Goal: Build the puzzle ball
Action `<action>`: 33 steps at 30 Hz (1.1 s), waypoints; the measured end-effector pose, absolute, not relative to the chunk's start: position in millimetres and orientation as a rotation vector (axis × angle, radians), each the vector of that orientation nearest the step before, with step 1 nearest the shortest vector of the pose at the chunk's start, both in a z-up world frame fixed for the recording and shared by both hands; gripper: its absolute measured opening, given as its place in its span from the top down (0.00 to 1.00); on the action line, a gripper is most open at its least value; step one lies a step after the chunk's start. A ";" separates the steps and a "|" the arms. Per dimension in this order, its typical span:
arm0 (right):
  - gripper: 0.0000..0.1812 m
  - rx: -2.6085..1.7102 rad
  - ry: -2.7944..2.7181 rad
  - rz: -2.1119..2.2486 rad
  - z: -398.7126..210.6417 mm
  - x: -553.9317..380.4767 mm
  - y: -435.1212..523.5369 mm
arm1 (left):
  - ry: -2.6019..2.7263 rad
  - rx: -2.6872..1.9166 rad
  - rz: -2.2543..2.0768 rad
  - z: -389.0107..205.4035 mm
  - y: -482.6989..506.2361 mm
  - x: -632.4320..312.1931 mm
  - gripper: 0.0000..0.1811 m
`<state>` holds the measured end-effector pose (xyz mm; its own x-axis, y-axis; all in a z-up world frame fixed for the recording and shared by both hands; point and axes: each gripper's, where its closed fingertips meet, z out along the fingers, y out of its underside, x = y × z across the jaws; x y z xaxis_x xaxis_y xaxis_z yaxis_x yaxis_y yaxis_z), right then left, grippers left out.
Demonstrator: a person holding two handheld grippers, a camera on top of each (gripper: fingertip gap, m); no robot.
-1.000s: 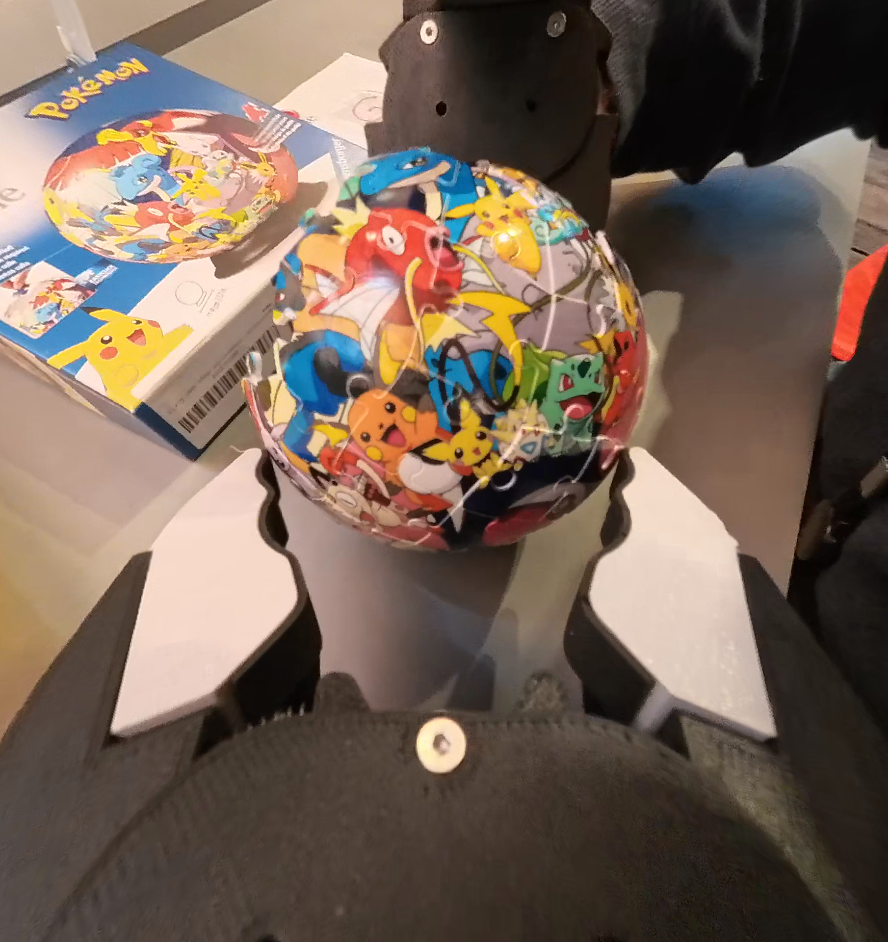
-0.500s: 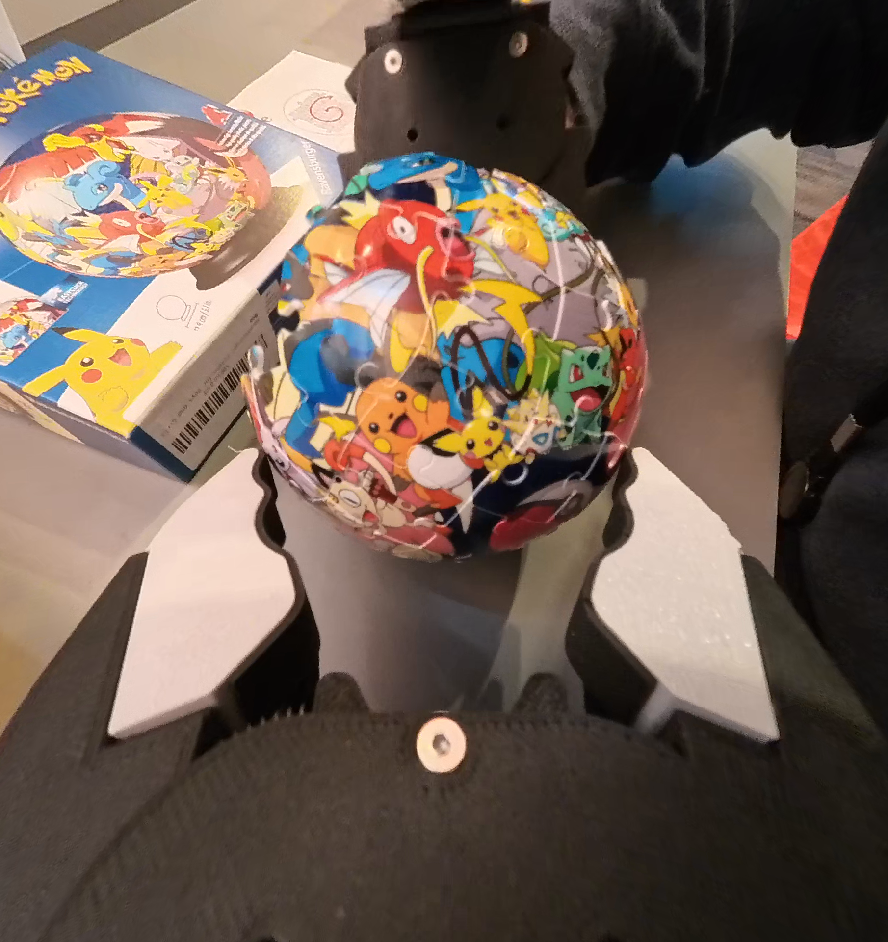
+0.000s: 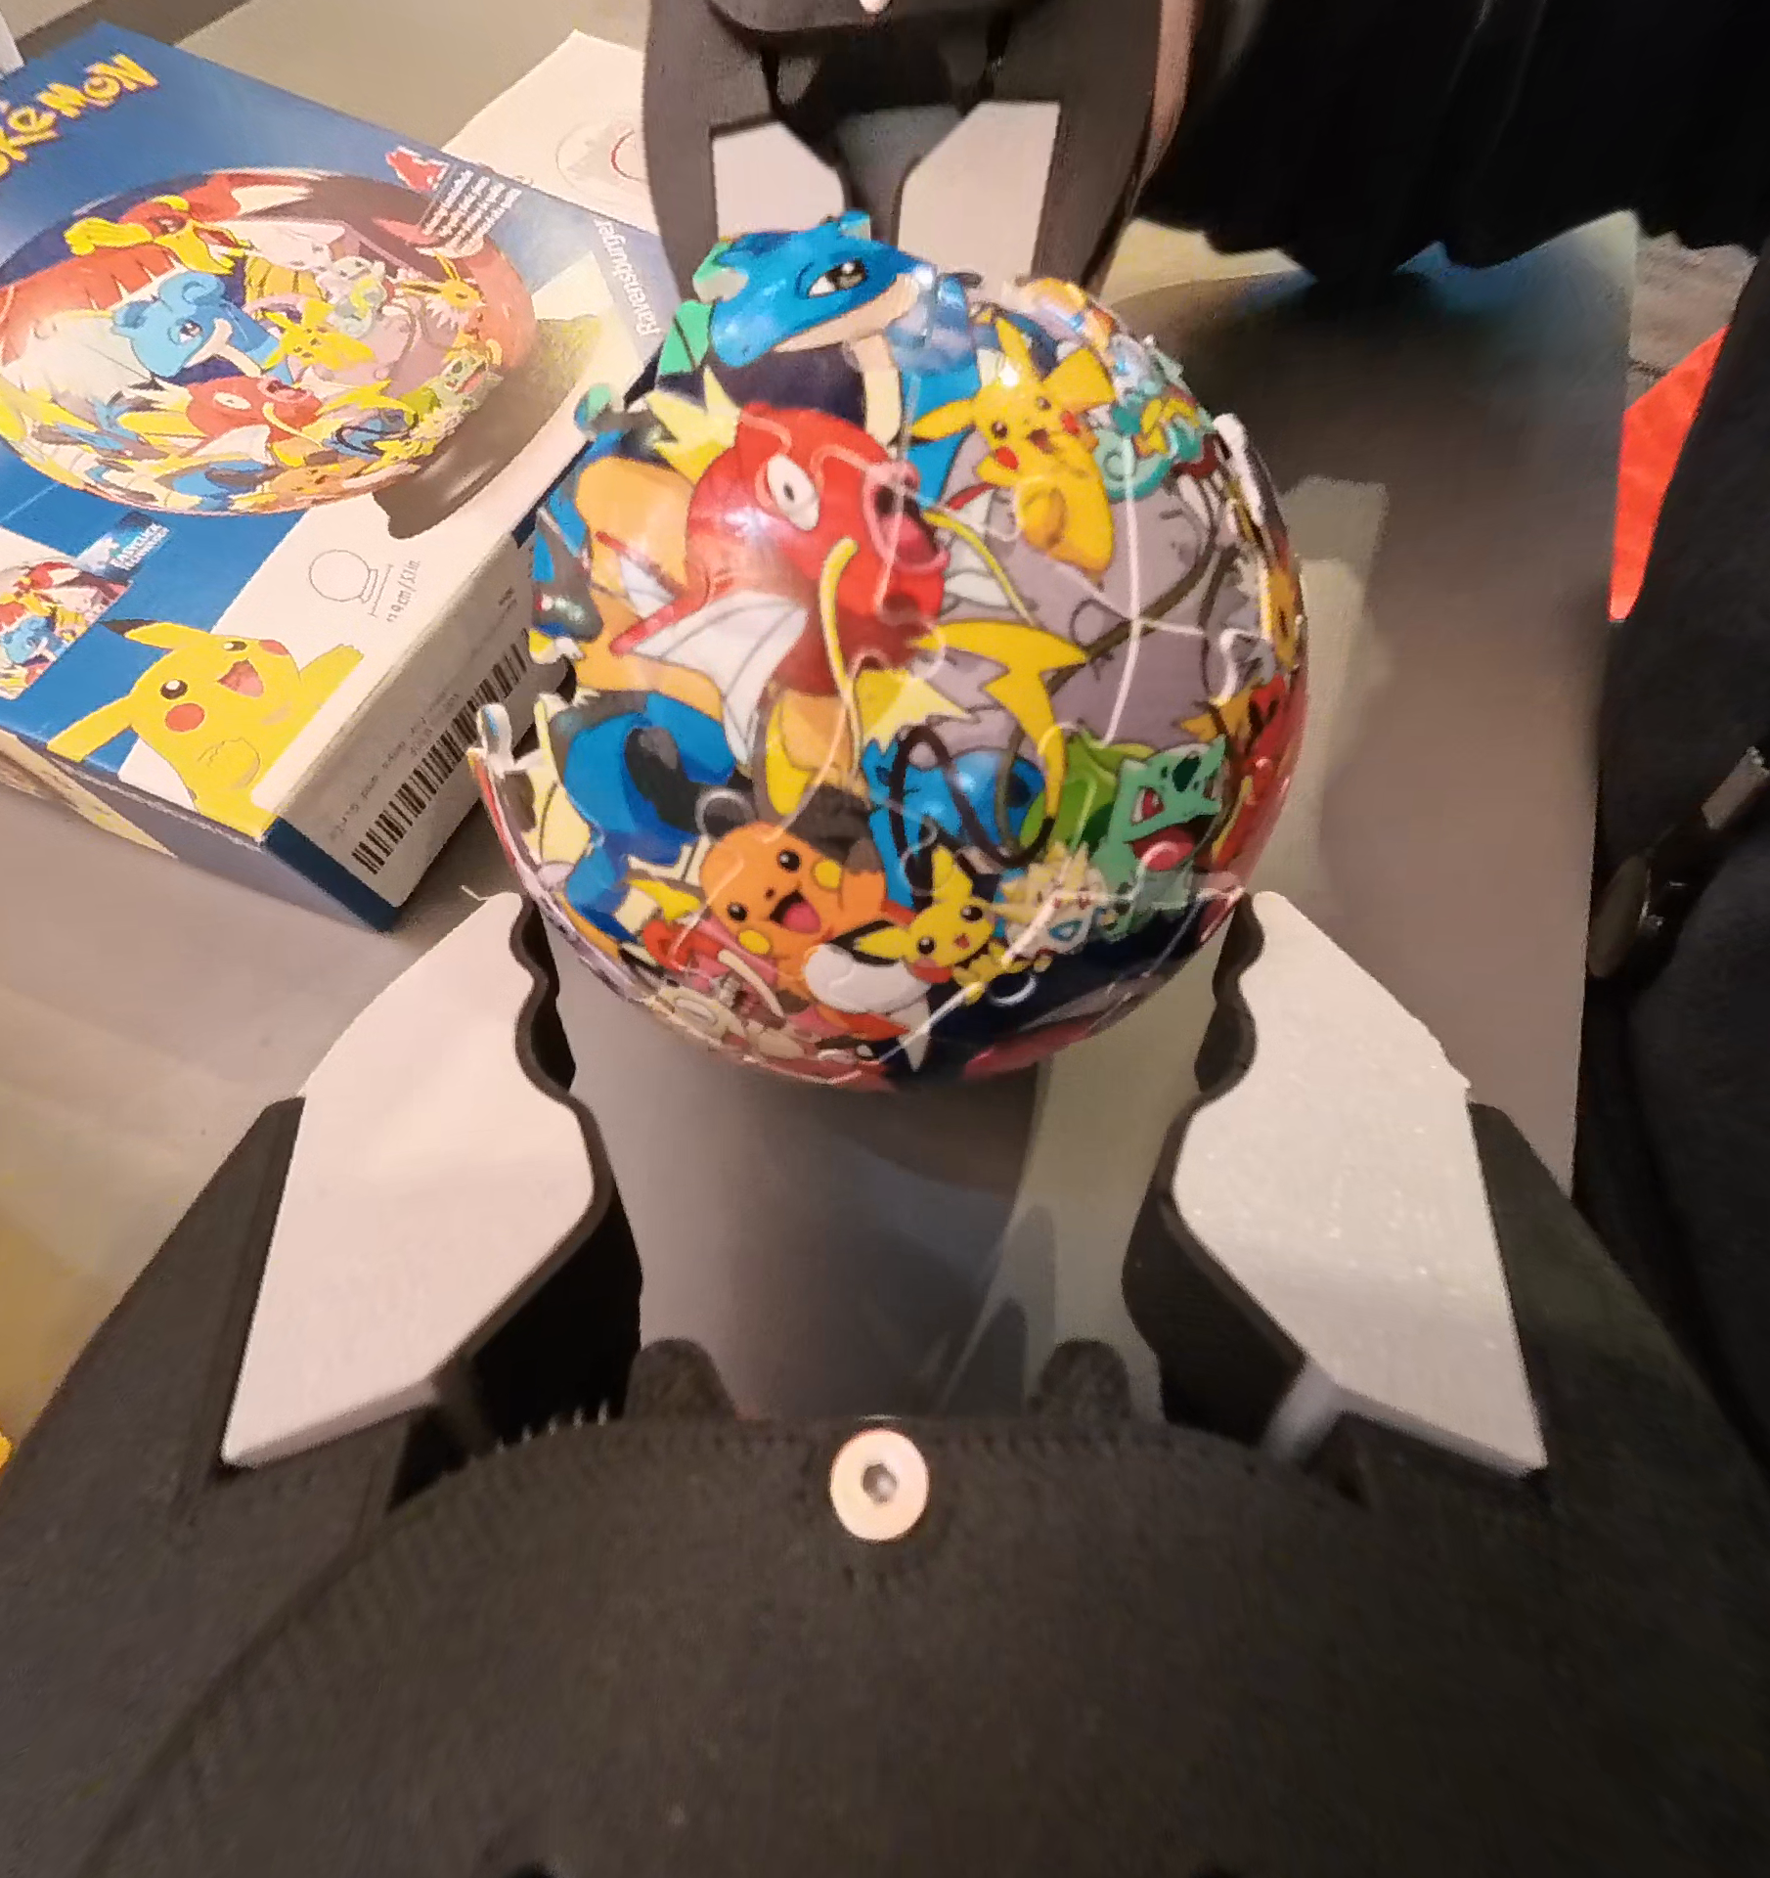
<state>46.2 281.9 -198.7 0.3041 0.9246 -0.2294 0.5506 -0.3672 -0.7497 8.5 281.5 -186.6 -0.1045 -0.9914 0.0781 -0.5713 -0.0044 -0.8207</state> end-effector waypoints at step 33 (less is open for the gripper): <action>0.88 -2.255 -0.850 0.788 -219.0 96.0 256.6 | 1.733 -1.659 -0.809 -177.3 285.0 -19.4 0.35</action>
<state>96.0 256.6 -219.0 0.6195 0.7201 -0.3124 0.3659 -0.6170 -0.6967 -19.4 285.0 -177.3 -0.0389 -0.9992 -0.0108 -0.6331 0.0331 -0.7733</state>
